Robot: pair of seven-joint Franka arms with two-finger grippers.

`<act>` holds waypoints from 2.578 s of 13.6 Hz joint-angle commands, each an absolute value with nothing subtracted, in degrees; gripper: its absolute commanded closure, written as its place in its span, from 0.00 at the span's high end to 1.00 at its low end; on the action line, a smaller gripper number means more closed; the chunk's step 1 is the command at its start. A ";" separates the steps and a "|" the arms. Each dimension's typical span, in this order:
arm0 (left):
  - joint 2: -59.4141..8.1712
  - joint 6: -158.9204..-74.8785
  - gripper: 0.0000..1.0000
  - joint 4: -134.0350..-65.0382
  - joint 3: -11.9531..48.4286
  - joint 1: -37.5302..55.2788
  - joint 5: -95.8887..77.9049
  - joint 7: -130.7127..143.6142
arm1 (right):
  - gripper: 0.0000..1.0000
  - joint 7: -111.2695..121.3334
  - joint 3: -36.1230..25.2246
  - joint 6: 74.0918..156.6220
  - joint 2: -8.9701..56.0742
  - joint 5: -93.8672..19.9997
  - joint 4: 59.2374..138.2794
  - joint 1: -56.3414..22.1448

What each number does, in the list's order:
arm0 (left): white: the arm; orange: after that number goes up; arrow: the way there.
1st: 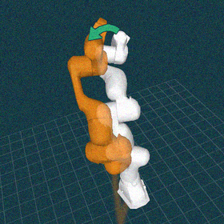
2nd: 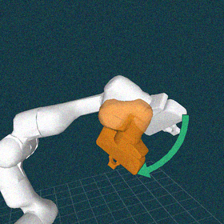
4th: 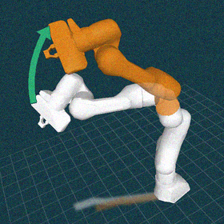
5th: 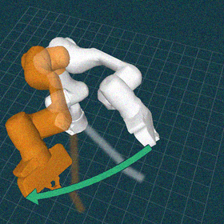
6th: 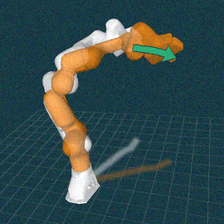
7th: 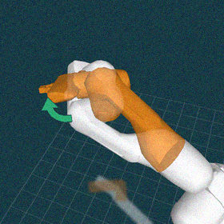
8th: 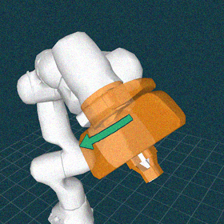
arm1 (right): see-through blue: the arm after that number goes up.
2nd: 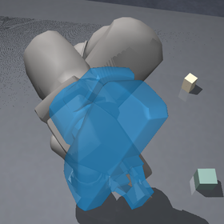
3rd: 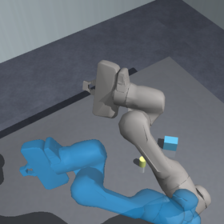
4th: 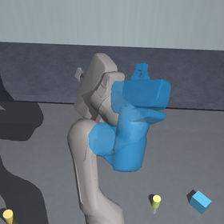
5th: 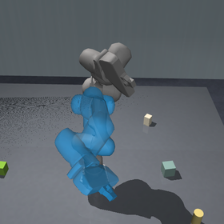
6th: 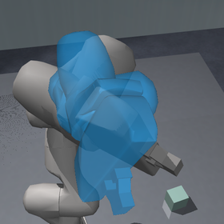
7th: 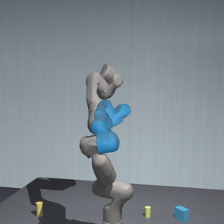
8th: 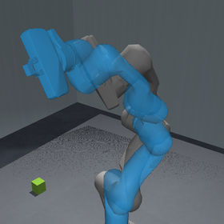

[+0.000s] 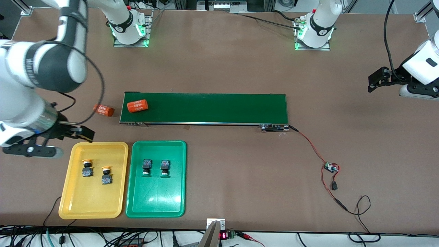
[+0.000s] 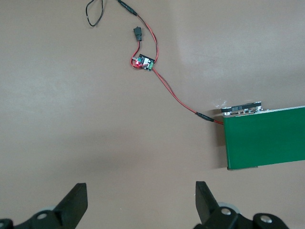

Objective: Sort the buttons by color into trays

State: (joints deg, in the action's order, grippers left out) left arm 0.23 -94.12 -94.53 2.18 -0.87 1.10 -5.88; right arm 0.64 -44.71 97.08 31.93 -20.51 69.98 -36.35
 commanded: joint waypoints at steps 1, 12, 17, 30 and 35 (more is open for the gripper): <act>-0.09 -93.25 1.00 -93.52 2.02 -0.79 -0.18 -6.24 | 1.00 1.58 -27.58 96.42 25.16 -14.71 71.01 -21.50; 0.00 -93.16 1.00 -93.60 2.02 -0.88 -0.26 -6.33 | 1.00 1.23 -8.48 83.93 10.55 -0.36 78.40 -4.70; 0.00 -93.08 1.00 -93.60 2.02 -0.88 -0.18 -6.33 | 1.00 1.32 -12.13 89.89 7.22 -1.23 84.88 -8.35; 0.00 -93.08 1.00 -93.60 2.02 -1.05 -0.18 -6.33 | 1.00 1.94 -12.22 87.89 3.60 -0.53 87.01 -8.88; -0.09 -93.16 1.00 -93.60 2.02 -1.14 -0.18 -6.33 | 1.00 1.67 -12.04 87.89 3.34 -0.70 87.19 -8.88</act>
